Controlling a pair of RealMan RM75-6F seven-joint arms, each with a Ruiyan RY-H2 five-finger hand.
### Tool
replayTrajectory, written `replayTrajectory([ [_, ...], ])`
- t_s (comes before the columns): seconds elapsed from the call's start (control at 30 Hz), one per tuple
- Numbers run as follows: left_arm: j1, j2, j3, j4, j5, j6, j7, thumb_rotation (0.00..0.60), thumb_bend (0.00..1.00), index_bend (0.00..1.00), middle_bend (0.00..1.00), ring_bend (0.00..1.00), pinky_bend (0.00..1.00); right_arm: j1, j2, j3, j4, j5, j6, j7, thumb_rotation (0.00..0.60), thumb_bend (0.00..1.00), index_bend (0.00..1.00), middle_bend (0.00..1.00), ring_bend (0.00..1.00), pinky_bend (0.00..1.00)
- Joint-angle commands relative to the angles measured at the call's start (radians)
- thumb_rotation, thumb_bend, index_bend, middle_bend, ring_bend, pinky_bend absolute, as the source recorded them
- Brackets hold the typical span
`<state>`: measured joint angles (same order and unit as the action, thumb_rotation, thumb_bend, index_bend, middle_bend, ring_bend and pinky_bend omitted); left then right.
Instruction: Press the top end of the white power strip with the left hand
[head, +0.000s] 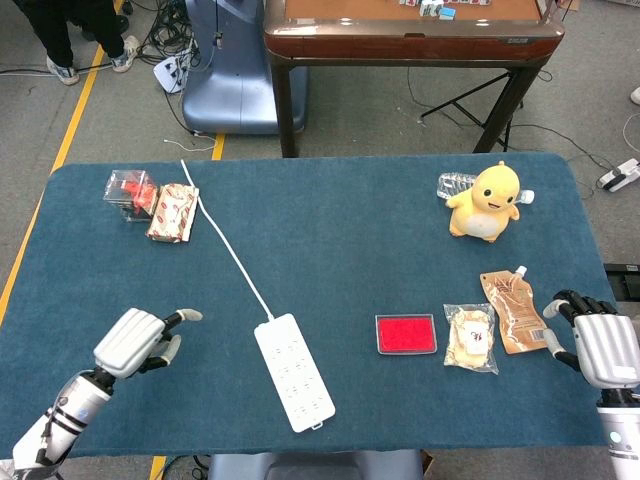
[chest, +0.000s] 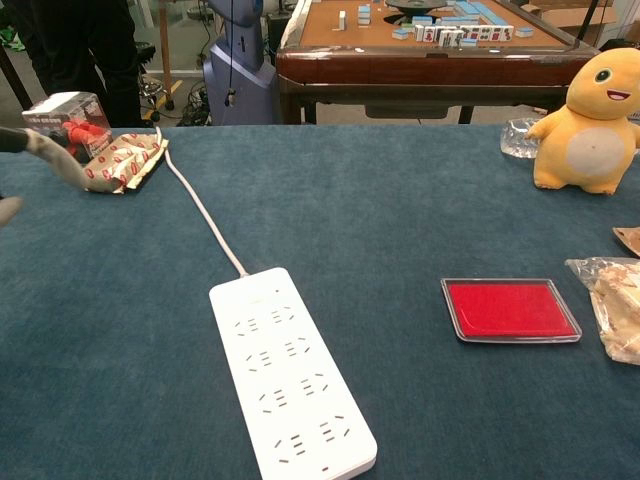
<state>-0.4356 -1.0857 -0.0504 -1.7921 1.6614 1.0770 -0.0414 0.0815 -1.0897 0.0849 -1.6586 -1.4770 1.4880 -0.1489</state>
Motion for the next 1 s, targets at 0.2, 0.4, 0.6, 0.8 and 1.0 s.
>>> replayTrajectory([
  [0.2, -0.152, -0.114, -0.028, 0.009, -0.027, -0.170, 0.079, 0.600, 0.69, 0.32, 1.00, 1.00, 1.00, 0.003, 0.020, 0.006, -0.028, 0.010, -0.004, -0.022, 0.600, 0.29, 0.46, 0.33, 0.37, 0.41],
  [0.4, -0.204, -0.176, -0.039, 0.038, -0.080, -0.223, 0.154, 0.600, 0.69, 0.30, 1.00, 1.00, 1.00, 0.010, 0.019, 0.011, -0.030, 0.022, -0.016, -0.022, 0.600, 0.29, 0.46, 0.34, 0.36, 0.41],
  [0.6, -0.235, -0.223, -0.048, 0.040, -0.160, -0.260, 0.205, 0.600, 0.70, 0.30, 1.00, 1.00, 1.00, 0.018, 0.005, 0.010, -0.015, 0.026, -0.031, -0.014, 0.600, 0.29, 0.46, 0.34, 0.36, 0.41],
  [0.8, -0.259, -0.279, -0.047, 0.047, -0.234, -0.275, 0.276, 0.600, 0.72, 0.30, 1.00, 1.00, 1.00, 0.022, 0.002, 0.009, -0.010, 0.021, -0.033, -0.007, 0.600, 0.29, 0.46, 0.33, 0.36, 0.41],
  [1.0, -0.280, -0.319, -0.044, 0.070, -0.294, -0.283, 0.333, 0.600, 0.72, 0.30, 1.00, 1.00, 1.00, 0.017, 0.007, 0.008, -0.012, 0.018, -0.023, -0.001, 0.600, 0.29, 0.46, 0.34, 0.36, 0.41],
])
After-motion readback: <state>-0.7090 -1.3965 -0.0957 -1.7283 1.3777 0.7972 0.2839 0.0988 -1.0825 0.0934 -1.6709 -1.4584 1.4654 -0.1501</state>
